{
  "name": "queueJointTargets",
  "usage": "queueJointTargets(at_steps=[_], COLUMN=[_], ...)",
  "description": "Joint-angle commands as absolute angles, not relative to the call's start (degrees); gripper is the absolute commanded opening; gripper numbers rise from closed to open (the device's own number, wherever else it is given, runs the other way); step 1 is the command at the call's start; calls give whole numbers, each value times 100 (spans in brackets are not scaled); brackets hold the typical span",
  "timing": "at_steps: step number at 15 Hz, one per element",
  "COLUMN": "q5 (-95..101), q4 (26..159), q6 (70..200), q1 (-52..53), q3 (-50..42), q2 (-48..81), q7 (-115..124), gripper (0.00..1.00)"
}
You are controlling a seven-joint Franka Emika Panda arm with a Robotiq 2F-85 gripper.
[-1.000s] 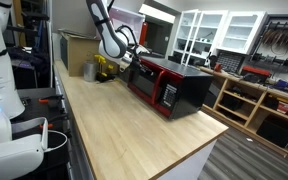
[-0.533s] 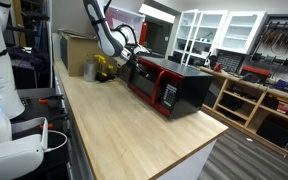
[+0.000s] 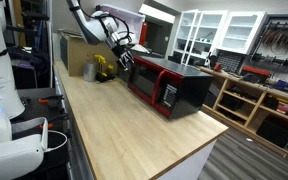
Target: Close the microwave door fully
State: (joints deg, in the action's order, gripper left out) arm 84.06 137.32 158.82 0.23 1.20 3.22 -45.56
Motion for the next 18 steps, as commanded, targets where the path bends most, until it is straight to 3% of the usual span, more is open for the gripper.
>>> queueJointTargets(at_steps=[1,6,11,18], q5=[6778,4254,1842,858], q4=[14422,14691,14013,12567], q6=[15897,15379,13404,11274], q1=[-64,354,714,570], q3=[145,-102,-126,-66], q2=[-375,-820,-1479,-1727], q7=[-5074,-5380,-5516,-4143], gripper=[100,100,100,100])
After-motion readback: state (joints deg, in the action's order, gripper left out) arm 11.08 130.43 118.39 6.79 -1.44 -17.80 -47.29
